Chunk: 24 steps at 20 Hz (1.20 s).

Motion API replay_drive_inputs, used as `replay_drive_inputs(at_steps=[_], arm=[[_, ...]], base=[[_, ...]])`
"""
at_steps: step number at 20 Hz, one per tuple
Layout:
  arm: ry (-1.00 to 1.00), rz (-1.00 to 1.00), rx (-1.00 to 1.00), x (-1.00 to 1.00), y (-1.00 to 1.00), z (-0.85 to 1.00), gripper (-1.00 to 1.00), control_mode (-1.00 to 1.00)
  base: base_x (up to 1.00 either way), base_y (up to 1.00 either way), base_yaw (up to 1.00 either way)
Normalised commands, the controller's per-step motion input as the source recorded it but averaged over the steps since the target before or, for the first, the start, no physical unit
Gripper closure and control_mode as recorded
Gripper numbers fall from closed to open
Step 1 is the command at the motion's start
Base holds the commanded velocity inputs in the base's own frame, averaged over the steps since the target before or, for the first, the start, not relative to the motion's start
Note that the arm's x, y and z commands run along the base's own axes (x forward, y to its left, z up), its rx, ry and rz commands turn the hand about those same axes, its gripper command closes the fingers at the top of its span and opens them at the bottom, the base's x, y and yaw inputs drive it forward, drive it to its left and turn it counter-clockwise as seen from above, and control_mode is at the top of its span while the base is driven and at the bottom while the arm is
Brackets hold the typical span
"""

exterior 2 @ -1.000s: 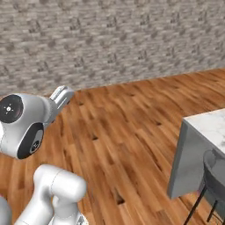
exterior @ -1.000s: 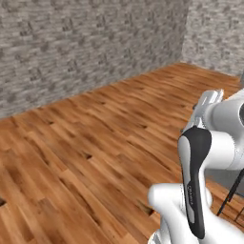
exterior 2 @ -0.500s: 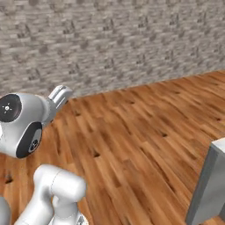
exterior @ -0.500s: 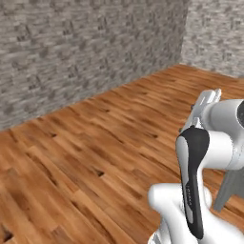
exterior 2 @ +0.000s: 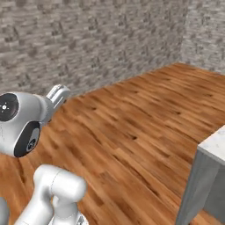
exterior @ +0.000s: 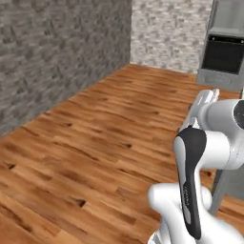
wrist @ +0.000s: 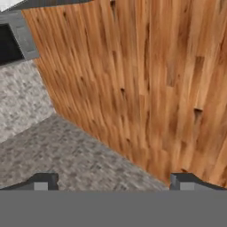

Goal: Retrieve the tupperware and aluminum foil from the cabinet and place them on the dining counter near the plate with shrimp and avocado to prepare for storing leftovers.

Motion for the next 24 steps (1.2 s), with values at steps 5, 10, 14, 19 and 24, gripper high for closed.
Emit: replay_drive_inputs(at_steps=[5,10,14,19,24], arm=[[0.0,0.0,0.0,0.0,0.0,0.0,-1.0,1.0],[0.0,0.0,0.0,0.0,0.0,0.0,-1.0,1.0],[0.0,0.0,0.0,0.0,0.0,0.0,-1.0,1.0],[0.0,0.0,0.0,0.0,0.0,0.0,-1.0,1.0],[0.0,0.0,0.0,0.0,0.0,0.0,-1.0,1.0]], base=[[0.76,0.0,-0.56],[0.78,0.01,-0.55],[0.78,0.35,-0.48],[0.79,0.84,-0.38],[0.91,0.98,-0.32]])
